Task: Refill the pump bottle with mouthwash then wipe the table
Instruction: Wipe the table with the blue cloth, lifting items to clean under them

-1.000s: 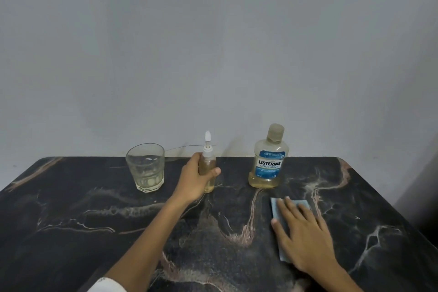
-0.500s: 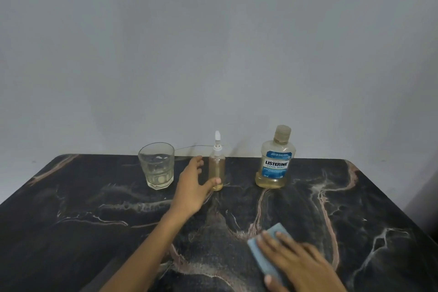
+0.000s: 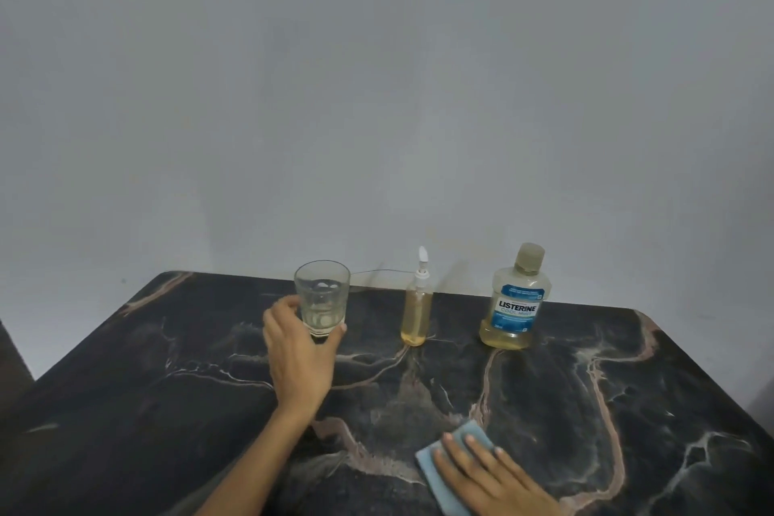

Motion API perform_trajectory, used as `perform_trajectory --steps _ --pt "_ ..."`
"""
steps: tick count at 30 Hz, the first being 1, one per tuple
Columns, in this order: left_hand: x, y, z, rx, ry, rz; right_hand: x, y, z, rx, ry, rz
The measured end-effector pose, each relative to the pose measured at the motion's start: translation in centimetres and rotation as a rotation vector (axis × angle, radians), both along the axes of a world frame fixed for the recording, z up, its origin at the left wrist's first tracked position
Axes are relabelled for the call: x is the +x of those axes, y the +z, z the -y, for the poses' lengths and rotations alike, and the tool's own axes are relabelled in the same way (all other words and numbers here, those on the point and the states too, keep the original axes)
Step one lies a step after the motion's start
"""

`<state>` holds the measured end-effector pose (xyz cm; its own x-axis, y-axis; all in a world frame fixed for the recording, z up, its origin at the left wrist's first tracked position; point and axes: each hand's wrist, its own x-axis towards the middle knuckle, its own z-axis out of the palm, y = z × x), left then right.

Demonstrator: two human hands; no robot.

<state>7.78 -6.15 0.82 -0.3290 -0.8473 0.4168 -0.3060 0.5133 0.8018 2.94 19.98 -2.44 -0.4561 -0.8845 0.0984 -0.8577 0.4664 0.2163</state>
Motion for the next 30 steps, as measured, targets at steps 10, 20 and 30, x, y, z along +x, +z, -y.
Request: perform_trajectory --steps 10,20,30 --pt "-3.5 0.5 5.7 0.258 -0.218 -0.001 -0.4 -0.5 11.6 -0.218 -0.121 0.267" --pt "-1.2 4.1 12.2 0.122 -0.140 -0.054 -0.1 -0.4 16.0 -0.125 0.045 0.310" --pt "5.0 10.6 14.8 0.018 0.007 -0.090 -1.7 1.3 31.0 -0.093 -0.032 0.377"
